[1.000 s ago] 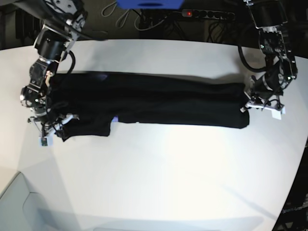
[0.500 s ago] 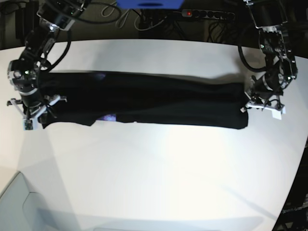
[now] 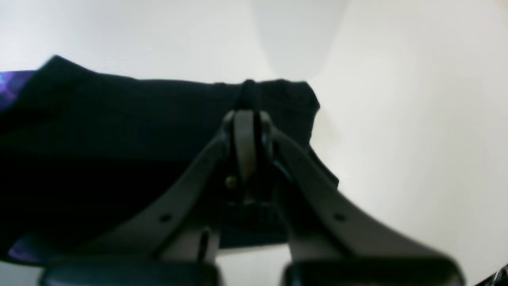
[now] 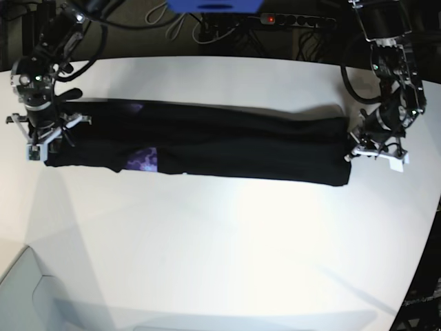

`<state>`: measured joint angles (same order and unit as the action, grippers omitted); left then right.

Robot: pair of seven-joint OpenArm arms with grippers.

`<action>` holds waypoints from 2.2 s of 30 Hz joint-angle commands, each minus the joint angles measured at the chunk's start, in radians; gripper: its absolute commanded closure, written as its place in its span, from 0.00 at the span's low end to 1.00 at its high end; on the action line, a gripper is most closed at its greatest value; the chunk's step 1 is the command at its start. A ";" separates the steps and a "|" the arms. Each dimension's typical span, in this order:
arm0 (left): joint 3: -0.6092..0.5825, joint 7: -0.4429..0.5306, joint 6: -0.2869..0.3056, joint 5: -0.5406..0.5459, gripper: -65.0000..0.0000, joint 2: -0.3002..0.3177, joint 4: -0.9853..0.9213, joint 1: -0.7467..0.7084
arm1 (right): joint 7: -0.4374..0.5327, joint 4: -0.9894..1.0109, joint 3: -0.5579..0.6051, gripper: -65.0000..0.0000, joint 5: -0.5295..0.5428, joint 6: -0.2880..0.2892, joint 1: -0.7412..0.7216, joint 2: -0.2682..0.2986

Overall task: Layout the t-shirt on the table in an organized manner, then fold the t-shirt properly
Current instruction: 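Regrasp the folded shirt end with the right gripper, then pull the folded shirt ends apart with both grippers to straighten it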

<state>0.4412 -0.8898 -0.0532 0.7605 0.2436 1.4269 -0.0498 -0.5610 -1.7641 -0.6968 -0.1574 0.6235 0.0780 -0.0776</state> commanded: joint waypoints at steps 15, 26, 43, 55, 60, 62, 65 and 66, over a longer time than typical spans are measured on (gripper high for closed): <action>0.001 -0.002 -0.010 0.020 0.85 0.012 0.015 0.037 | 0.046 0.274 0.007 1.00 0.006 -0.004 -0.082 0.028; -0.002 -0.004 -0.006 0.014 0.00 0.020 0.015 0.034 | 0.086 0.275 0.009 1.00 0.006 -0.004 -0.073 0.028; -0.163 -0.002 -0.006 -0.155 0.00 0.063 0.015 0.055 | 0.086 0.275 0.009 1.00 0.006 -0.004 -0.079 0.028; -0.166 0.005 -0.006 -0.186 0.49 0.063 -0.030 0.058 | 0.089 0.275 0.009 1.00 0.006 -0.004 -0.082 0.028; -0.166 0.005 -0.004 -0.178 0.62 0.069 -0.127 0.097 | 0.089 0.275 0.010 1.00 0.006 -0.004 -0.085 0.028; -0.166 0.002 -0.004 -0.178 0.63 0.070 -0.142 0.097 | 0.089 0.275 0.010 1.00 0.006 -0.004 -0.090 0.029; -0.166 0.007 -0.004 -0.186 0.63 0.070 -0.139 0.094 | 0.089 0.275 0.010 1.00 0.006 -0.004 -0.096 0.029; -0.166 0.007 -0.004 -0.186 0.64 0.072 -0.137 0.090 | 0.089 0.275 0.010 1.00 0.006 -0.004 -0.096 0.029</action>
<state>0.2745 -0.8436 -0.0376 0.6025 0.3042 1.2911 0.0483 -0.4747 -1.4796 -0.6865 -0.1501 0.6201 -0.0055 -0.0528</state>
